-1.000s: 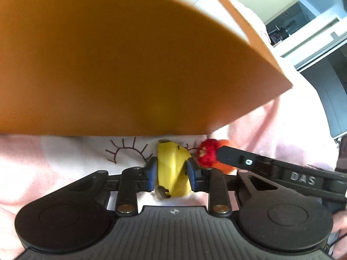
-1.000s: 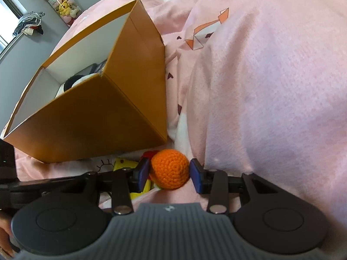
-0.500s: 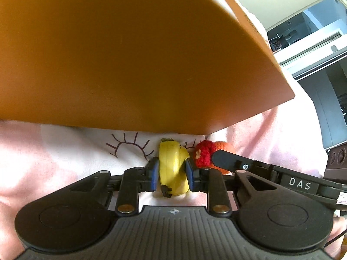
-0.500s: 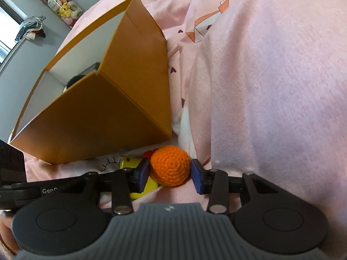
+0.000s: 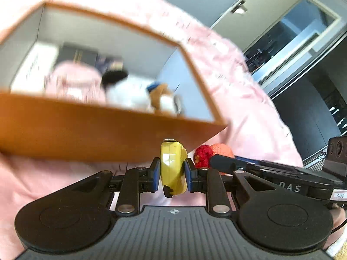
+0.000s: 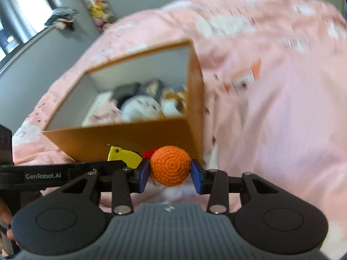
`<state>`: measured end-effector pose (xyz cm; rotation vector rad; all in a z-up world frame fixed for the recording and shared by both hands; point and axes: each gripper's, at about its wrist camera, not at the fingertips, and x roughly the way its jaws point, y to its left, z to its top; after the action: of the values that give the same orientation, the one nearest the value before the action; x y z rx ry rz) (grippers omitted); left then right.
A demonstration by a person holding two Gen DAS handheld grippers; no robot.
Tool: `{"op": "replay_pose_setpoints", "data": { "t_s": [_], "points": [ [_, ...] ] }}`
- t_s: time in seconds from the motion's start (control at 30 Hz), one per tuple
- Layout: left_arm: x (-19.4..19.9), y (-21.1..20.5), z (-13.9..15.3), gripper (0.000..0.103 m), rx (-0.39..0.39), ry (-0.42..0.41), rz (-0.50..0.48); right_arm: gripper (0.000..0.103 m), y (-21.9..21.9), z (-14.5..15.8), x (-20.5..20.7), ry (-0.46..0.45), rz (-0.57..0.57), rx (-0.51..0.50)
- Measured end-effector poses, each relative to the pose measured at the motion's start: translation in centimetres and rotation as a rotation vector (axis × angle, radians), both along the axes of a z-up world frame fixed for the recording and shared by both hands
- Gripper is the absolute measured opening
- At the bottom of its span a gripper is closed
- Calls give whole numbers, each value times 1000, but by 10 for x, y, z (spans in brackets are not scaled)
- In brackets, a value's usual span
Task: Organize objects
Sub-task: 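Lift the tape measure with the left tool while the right tool carries the orange ball over the box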
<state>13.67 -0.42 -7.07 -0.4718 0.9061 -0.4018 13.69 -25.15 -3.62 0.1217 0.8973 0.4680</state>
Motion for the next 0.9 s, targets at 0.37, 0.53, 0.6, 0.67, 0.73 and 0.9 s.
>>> {"op": "replay_pose_setpoints", "data": {
  "t_s": [0.37,0.53,0.6,0.67,0.73,0.9],
  "points": [
    [27,21,54,26,4,-135,78,43,24,68,25,-188,123,-85],
    [66,28,67,25,48,-127,80,43,50,71,65,-221,211,-169],
    [84,31,65,25,59,-105,80,43,65,66,85,-228,245,-228],
    [99,34,60,25,71,-78,84,43,80,56,105,-219,299,-275],
    [113,36,51,25,79,-48,85,43,94,44,124,-202,350,-331],
    [147,38,28,25,70,17,81,43,129,11,162,-216,487,-551]
  ]
}}
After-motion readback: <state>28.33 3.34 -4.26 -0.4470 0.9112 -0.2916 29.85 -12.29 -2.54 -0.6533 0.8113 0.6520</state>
